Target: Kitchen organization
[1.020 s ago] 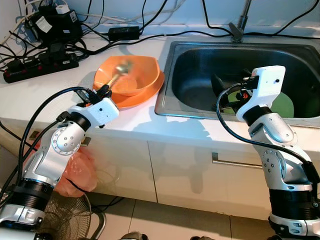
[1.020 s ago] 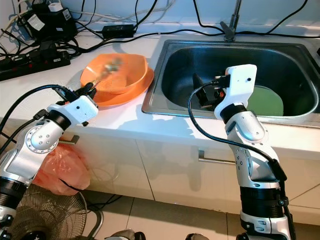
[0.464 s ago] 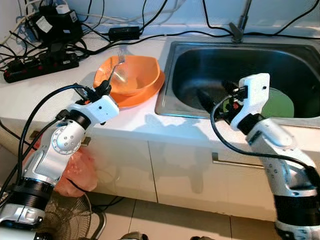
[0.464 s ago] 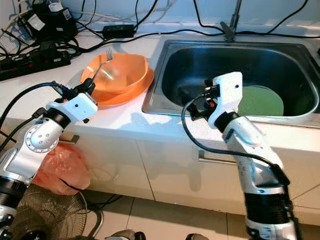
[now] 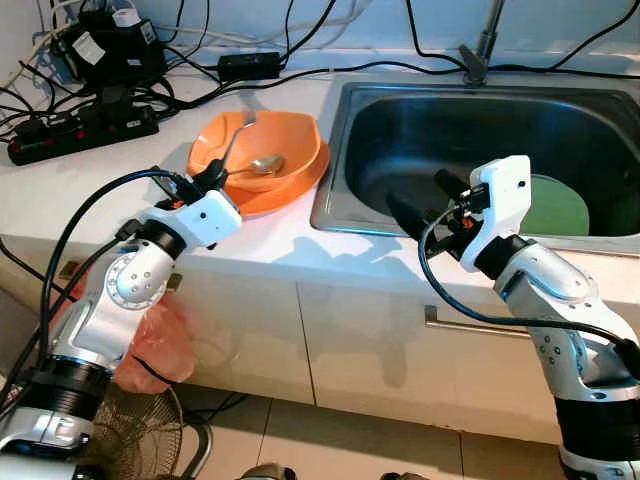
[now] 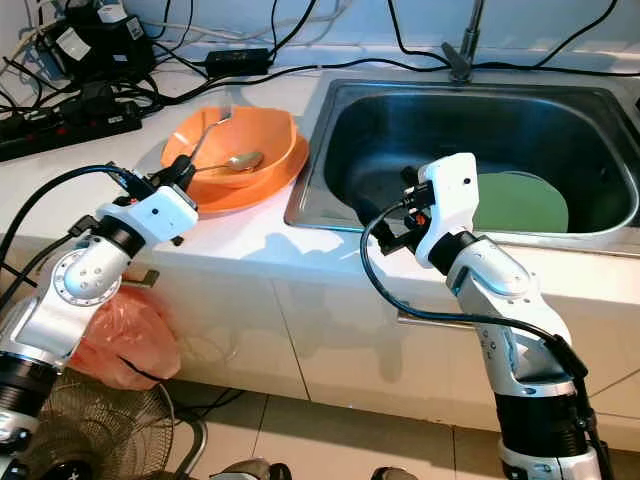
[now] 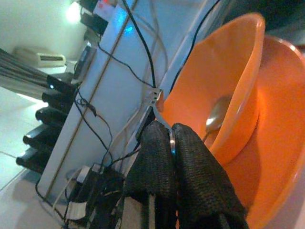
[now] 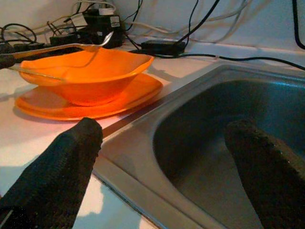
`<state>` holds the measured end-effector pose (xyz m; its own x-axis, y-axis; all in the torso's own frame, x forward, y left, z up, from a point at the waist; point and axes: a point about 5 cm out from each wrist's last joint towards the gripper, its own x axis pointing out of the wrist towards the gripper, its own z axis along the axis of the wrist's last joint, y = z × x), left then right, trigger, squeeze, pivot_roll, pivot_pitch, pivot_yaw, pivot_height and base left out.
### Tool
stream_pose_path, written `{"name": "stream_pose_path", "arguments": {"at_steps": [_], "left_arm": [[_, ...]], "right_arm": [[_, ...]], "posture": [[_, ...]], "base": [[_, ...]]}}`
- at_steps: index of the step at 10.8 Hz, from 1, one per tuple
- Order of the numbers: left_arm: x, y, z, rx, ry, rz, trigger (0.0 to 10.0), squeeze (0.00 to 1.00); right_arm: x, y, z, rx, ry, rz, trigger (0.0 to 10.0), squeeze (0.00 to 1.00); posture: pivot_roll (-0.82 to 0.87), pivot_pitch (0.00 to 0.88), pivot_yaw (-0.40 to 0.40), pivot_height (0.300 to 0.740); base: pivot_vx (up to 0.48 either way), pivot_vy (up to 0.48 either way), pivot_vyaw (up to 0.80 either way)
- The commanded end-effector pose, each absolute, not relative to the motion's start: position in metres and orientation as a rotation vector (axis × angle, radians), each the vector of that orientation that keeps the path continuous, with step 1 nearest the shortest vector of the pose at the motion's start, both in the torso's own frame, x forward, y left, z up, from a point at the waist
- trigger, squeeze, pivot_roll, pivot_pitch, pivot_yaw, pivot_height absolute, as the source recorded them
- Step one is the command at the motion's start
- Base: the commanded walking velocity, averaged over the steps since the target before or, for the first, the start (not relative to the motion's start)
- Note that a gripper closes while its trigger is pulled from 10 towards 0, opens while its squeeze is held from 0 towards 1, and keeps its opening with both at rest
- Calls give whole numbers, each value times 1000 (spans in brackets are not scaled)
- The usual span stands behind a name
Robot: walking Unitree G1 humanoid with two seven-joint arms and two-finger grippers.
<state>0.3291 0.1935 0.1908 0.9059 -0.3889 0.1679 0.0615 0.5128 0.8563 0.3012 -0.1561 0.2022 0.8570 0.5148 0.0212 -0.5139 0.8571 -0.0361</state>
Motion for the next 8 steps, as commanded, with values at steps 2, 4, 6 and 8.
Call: {"name": "stream_pose_path", "arguments": {"at_steps": [2,4,6,8], "left_arm": [[327,186,222,913,-516,-229,0,0],[325,159,249,783,-654,-255,0,0],[323,131,256,661,-724,-364,0,0],[322,95,244,620,-709,-463,0,0]], "right_arm": [[296,-155,204,-46,-21,584,10000,0],[298,-158,206,-59,-20,589,10000,0],[298,-158,208,-62,-25,592,10000,0],[302,-163,215,1,-61,525,10000,0]], "posture": [[74,80,74,740],[74,81,70,740],[68,79,72,740],[55,79,73,740]], "base": [[0,0,0],[0,0,0],[0,0,0],[0,0,0]]}}
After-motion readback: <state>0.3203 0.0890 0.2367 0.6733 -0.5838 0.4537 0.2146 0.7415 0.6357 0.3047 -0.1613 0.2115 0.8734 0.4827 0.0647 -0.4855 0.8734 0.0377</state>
